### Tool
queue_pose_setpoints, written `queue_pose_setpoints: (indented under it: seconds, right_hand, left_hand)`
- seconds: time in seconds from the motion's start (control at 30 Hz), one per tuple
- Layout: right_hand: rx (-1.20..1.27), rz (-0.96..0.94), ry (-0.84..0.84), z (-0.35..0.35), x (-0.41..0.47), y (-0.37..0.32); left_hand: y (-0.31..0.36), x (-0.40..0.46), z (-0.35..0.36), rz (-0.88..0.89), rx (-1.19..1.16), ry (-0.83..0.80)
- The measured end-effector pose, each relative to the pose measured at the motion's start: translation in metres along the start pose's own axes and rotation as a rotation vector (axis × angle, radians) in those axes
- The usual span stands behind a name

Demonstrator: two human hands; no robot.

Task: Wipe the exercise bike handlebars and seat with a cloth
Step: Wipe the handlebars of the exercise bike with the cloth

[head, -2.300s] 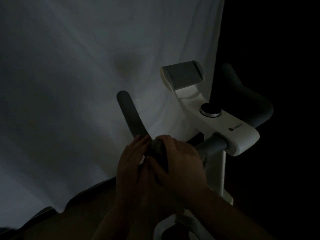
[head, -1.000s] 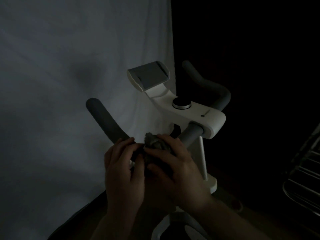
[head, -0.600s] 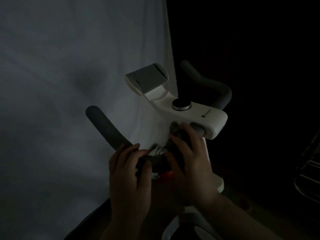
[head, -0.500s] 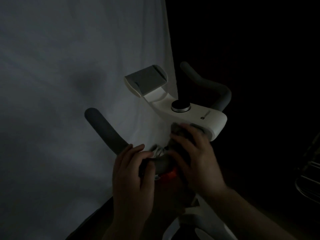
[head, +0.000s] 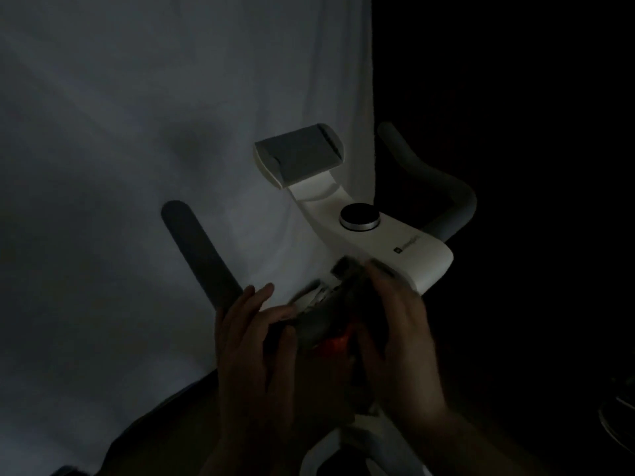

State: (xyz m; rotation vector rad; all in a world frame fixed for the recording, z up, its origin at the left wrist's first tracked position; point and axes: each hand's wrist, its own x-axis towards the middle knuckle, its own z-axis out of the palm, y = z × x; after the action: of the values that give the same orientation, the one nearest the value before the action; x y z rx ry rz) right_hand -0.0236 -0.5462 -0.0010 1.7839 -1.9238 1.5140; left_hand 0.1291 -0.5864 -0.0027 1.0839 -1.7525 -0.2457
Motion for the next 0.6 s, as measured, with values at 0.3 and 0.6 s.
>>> queue_pose_setpoints:
  seconds: [0.3, 0.6]
  right_hand:
    - [0.085, 0.097, -0.026, -0.007, 0.006, 0.023]
    - [0.248, 0.211, -0.152, 0.001, 0.009, 0.006]
  left_hand:
    - [-0.013, -0.015, -0.005, -0.14, -0.074, 0.081]
    - [0.012, -0.019, 0.006, -0.229, -0.068, 0.138]
